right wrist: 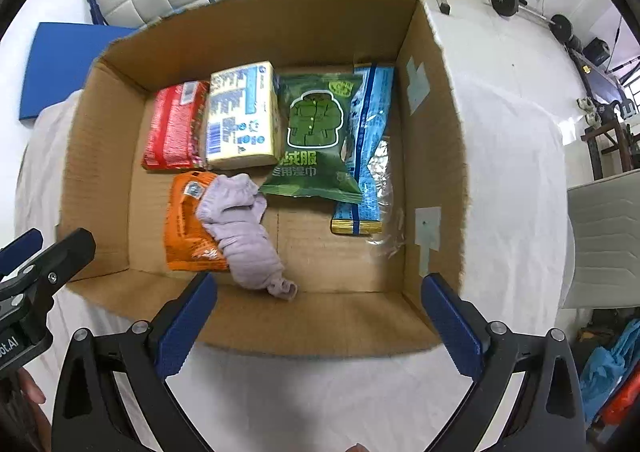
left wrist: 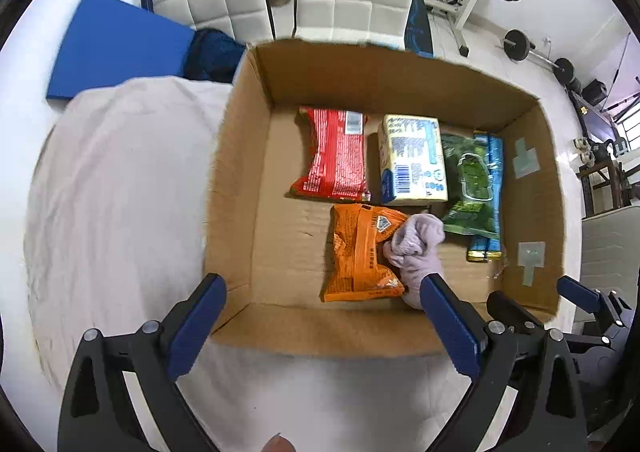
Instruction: Organize soft objects
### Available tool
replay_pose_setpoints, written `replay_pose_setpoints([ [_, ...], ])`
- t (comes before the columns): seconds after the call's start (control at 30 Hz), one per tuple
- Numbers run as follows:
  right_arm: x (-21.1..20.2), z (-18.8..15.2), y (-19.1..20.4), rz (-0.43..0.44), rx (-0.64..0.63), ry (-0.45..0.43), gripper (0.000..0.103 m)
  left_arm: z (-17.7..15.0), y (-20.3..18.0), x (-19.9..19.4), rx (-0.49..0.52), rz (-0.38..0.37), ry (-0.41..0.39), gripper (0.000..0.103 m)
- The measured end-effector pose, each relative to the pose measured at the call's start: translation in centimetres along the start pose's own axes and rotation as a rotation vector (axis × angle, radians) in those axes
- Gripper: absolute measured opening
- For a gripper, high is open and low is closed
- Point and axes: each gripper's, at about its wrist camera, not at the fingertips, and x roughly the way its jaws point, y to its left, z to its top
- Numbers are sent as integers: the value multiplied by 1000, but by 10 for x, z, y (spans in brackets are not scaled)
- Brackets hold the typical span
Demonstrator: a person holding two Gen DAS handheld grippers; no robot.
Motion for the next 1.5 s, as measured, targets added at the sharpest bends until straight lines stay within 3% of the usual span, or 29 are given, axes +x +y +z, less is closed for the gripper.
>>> replay_pose_setpoints([
  [0.43,-139,-69,-16,85,13,-174,103,-56,-7,-140,1,-33,-183,99],
  [0.77,-247,-120,-25,118,13,-294,103,-96,-11,-221,-4,-50,-260,99],
  [1.13,-328,-173,-24,125,-14,-378,103,-127,-18,-276,11,-32,-315,99],
  [1.27,-344,-187,-28,124,-18,-395,103,-137,-16,-292,0,-52,-339,99],
  [1.4,-355,-192,-34,107,-11,-416,103,-139,-20,-296,9,-3,-373,99],
  [1.5,-359,-192,-37,96,-3,-433,103,-141,-20,-294,2,-20,-371,100],
])
